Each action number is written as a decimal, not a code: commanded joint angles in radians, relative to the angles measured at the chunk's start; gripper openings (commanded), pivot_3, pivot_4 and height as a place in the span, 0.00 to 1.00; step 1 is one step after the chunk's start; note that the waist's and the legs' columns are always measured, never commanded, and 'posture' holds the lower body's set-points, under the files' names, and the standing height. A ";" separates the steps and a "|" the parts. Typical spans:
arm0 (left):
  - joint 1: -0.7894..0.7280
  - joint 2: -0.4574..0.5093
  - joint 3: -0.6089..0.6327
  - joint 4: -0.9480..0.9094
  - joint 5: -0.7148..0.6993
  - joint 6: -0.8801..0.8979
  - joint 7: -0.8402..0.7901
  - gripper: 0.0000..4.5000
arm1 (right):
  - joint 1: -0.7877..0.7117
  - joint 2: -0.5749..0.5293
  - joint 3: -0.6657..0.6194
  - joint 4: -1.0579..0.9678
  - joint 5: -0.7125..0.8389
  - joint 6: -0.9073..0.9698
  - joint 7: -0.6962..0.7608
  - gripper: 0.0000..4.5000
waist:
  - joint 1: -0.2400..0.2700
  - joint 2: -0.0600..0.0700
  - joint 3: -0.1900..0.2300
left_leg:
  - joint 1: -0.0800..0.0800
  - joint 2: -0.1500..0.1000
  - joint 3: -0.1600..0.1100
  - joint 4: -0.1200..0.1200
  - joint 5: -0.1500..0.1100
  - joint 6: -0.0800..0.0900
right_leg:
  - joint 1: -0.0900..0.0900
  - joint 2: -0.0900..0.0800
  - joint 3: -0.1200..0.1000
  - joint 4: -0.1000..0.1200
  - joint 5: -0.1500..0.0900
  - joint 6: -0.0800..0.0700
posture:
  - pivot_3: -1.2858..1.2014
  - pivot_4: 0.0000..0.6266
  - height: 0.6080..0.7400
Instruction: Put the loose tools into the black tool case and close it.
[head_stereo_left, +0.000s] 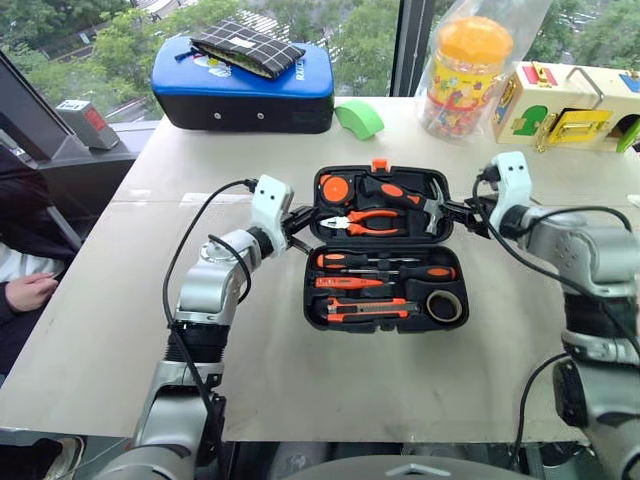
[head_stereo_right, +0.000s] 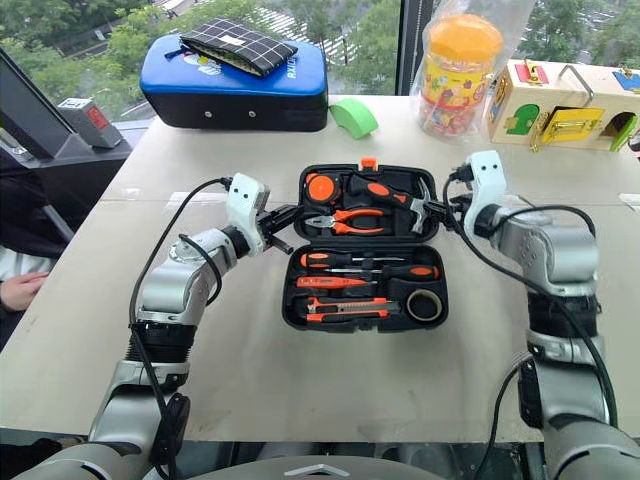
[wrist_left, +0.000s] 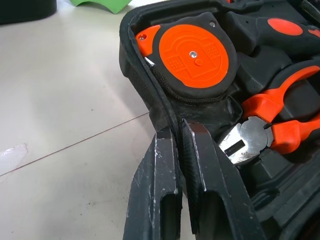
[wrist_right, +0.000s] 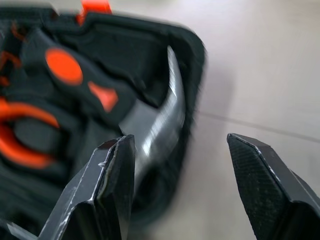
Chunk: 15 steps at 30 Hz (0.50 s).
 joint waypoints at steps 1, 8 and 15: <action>-0.032 -0.004 -0.011 -0.025 0.003 -0.058 -0.016 0.00 | -0.051 -0.013 0.014 0.078 -0.008 -0.002 0.025 0.68 | 0.006 0.000 0.000 | 0.000 0.000 -0.001 0.000 0.000 0.001 | 0.000 0.000 -0.001 0.001 0.000 0.000 | 0.52 0.24 1.00; -0.037 -0.010 -0.024 -0.012 0.017 -0.084 -0.015 0.00 | -0.133 -0.039 0.026 0.224 -0.029 0.066 0.032 0.68 | 0.014 0.000 0.000 | -0.001 0.000 0.000 0.000 -0.001 0.001 | 0.000 -0.001 -0.001 0.001 0.000 0.000 | 0.52 0.24 1.00; -0.045 -0.014 -0.026 0.005 0.020 -0.110 -0.019 0.00 | -0.170 -0.027 0.022 0.284 -0.059 0.079 0.002 0.56 | 0.013 0.000 0.000 | -0.001 0.000 0.001 0.000 -0.001 0.001 | 0.000 -0.001 -0.001 -0.001 0.000 0.000 | 0.52 0.24 1.00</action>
